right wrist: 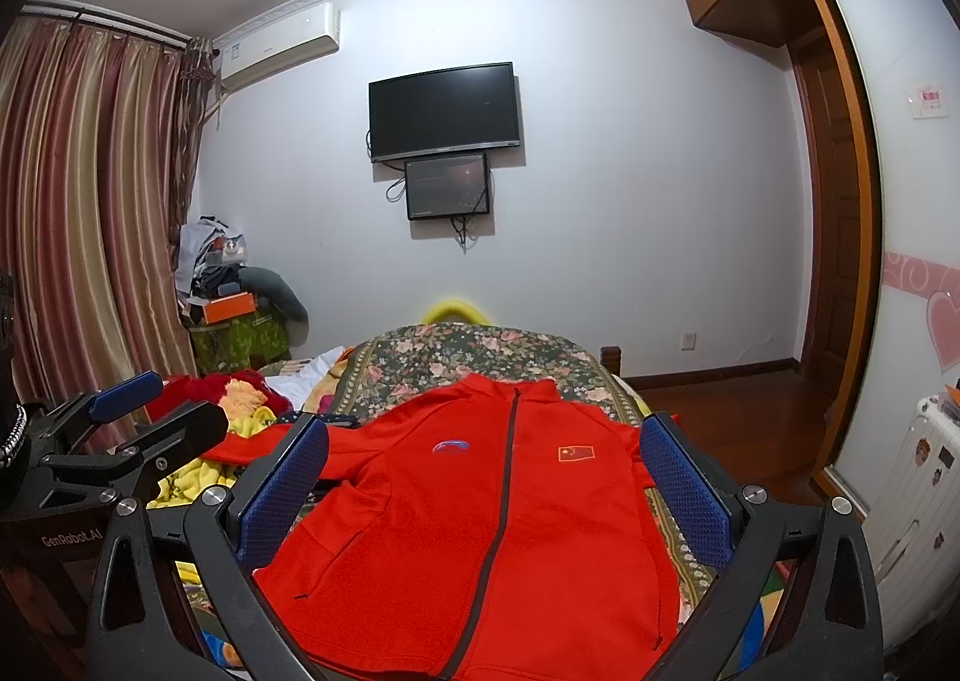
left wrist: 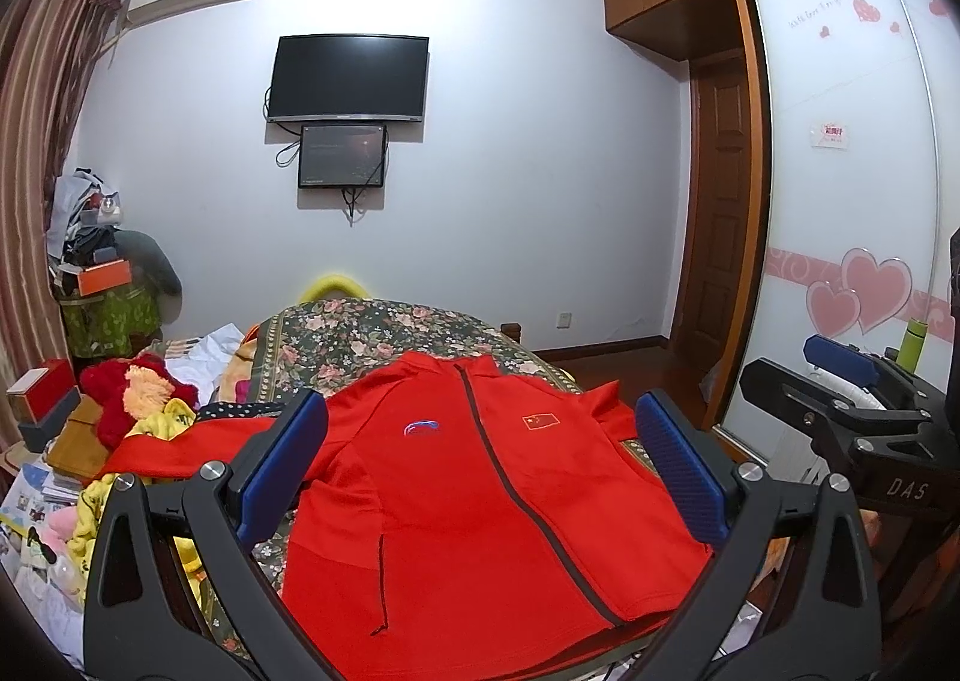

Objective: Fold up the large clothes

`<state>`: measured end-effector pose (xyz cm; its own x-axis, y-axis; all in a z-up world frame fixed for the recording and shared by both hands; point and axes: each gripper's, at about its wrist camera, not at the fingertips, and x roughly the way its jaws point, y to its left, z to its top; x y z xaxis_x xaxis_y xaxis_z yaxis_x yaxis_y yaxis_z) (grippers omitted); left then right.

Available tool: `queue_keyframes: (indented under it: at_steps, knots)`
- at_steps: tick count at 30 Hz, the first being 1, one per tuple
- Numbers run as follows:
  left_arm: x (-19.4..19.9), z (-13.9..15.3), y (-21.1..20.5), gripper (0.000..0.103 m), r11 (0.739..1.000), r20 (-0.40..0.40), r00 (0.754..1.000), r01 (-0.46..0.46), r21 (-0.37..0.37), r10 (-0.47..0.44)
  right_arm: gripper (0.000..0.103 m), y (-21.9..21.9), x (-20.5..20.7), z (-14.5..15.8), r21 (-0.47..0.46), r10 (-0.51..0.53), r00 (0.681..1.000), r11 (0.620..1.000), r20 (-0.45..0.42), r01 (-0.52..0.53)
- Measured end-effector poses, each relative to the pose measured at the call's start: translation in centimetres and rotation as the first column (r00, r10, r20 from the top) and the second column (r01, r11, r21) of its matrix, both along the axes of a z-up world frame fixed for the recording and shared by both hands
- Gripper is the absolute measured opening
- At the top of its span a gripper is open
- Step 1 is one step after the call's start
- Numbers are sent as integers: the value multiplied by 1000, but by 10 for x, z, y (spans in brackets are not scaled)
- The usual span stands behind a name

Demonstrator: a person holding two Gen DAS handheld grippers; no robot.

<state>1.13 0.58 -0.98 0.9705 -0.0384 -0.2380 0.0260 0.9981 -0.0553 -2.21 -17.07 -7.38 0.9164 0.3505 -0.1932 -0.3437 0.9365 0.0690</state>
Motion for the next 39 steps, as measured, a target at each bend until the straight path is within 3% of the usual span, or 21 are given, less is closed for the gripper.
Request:
queue_keyframes:
  at_steps: [33,39]
  knots:
    - [1,-1,4,103,1000,-11,1000,-9,-16,9,103,3,0,4,-6,0,1000,1000,-2,0]
    - [4,-2,6,103,1000,-17,1000,-13,-23,12,103,-1,22,-19,-13,-2,1000,1000,-8,1]
